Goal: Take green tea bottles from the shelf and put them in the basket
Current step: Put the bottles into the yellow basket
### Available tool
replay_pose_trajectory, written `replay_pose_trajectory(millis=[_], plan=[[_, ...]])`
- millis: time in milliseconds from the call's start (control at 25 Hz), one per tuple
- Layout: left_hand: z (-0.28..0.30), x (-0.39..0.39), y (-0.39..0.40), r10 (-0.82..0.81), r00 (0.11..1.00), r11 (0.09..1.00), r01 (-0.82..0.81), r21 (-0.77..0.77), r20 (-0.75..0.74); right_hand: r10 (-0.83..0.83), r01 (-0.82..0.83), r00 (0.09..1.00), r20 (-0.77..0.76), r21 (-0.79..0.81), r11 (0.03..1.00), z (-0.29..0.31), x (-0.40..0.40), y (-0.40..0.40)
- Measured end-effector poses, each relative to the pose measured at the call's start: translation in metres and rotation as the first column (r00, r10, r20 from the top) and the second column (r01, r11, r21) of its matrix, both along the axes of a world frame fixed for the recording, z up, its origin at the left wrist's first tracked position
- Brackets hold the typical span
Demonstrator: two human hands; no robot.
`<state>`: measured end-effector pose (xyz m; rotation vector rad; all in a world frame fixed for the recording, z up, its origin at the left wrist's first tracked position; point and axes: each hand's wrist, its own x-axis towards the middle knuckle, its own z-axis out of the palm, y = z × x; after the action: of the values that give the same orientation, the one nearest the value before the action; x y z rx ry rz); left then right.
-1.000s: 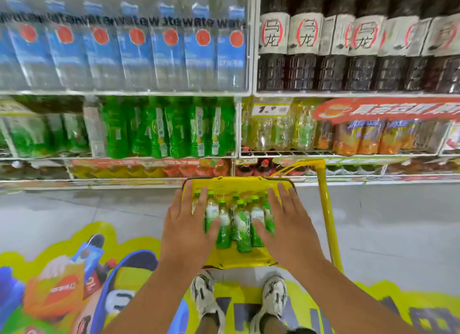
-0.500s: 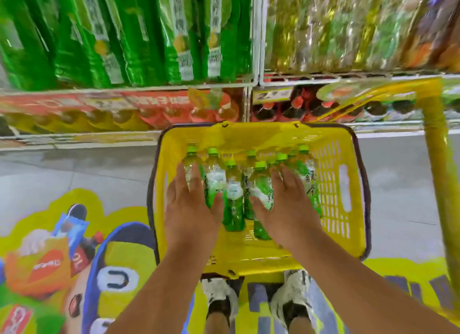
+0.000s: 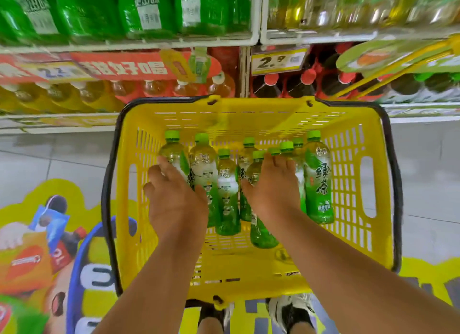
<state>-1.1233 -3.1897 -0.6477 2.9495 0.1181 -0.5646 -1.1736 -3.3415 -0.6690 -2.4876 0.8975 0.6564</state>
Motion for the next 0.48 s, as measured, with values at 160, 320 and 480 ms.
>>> replay_pose_trajectory(millis=[160,320,480], plan=[[-0.009,0.004,-0.010,0.058,0.998,0.994,-0.057,0.094,-0.003,0.049,-0.051,0.999,-0.016,-0.097,0.994,-0.009,0.005,0.003],[-0.017,-0.001,0.000,0.079,0.993,0.997,-0.078,-0.008,0.088,-0.043,0.040,0.993,0.112,0.029,0.999,-0.005,-0.008,0.007],[-0.021,-0.011,0.001,0.058,0.988,0.998,-0.057,-0.007,0.145,-0.268,0.219,0.950,0.160,0.272,0.937,0.006,-0.029,0.008]])
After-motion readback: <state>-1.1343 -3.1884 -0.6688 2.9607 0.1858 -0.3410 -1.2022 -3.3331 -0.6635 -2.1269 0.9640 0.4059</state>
